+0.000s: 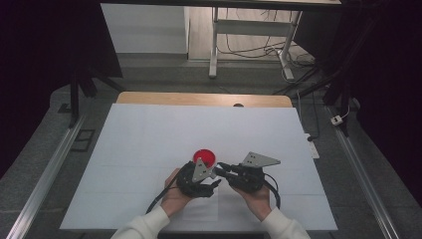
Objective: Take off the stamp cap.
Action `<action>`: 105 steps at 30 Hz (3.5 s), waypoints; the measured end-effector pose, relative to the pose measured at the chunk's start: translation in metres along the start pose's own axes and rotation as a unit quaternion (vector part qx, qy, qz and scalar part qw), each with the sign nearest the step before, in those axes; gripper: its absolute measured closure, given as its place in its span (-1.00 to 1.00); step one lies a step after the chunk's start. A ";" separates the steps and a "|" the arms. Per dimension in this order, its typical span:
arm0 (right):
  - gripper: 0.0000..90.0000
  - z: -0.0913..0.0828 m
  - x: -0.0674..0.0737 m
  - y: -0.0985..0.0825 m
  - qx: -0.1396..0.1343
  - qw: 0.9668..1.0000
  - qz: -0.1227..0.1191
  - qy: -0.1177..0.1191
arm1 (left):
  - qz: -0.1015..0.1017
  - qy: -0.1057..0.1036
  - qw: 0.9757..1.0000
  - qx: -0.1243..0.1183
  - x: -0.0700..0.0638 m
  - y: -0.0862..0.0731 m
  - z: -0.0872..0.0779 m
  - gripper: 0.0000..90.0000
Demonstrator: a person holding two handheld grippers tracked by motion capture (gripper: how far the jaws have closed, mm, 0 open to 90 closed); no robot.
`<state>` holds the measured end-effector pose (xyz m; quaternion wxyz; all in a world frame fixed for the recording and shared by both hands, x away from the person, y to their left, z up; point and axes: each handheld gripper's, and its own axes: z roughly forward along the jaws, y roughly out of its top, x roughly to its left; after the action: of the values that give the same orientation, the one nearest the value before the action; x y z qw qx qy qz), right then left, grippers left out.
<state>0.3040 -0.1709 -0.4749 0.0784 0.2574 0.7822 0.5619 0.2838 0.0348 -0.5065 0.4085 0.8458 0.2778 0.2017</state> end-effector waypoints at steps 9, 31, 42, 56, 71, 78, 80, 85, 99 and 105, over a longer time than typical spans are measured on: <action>0.67 -0.002 -0.003 0.000 -0.008 1.000 0.012 -0.008 | 0.010 0.010 1.000 -0.002 0.000 0.000 0.000 -0.03; 0.67 -0.002 -0.004 -0.002 -0.018 0.999 0.024 -0.015 | 0.027 0.010 1.000 -0.006 -0.005 0.000 -0.001 0.31; 0.67 -0.002 -0.004 -0.003 -0.022 0.999 0.027 -0.016 | 0.028 0.015 0.999 -0.005 -0.006 0.000 0.000 0.39; 0.67 -0.003 -0.003 -0.004 -0.029 0.999 0.032 -0.016 | 0.037 0.017 0.999 -0.002 -0.005 -0.001 -0.001 0.43; 0.67 -0.002 0.000 -0.005 -0.026 0.999 0.027 -0.024 | 0.036 0.007 0.999 0.004 -0.004 -0.002 -0.001 0.44; 0.67 -0.002 0.000 -0.005 -0.022 0.999 0.027 -0.024 | 0.039 0.007 0.999 0.004 -0.005 -0.002 -0.001 0.44; 0.67 -0.003 0.000 -0.004 -0.020 0.999 0.026 -0.023 | 0.050 0.014 0.999 0.008 -0.006 -0.002 -0.001 0.45; 0.67 -0.002 0.001 -0.005 -0.015 0.999 0.024 -0.025 | 0.054 0.014 0.998 0.011 -0.006 -0.002 0.000 0.45; 0.67 -0.004 0.001 -0.004 -0.017 0.999 0.029 -0.028 | 0.042 0.007 0.999 0.003 -0.005 -0.003 -0.001 0.45; 0.67 -0.002 0.000 -0.005 -0.008 0.999 0.029 -0.025 | 0.086 0.028 0.996 0.022 -0.010 -0.003 0.001 0.45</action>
<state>0.3014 -0.1733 -0.4791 0.0838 0.2932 0.7678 0.5635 0.2759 0.0295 -0.5108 0.3625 0.8693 0.2201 0.2538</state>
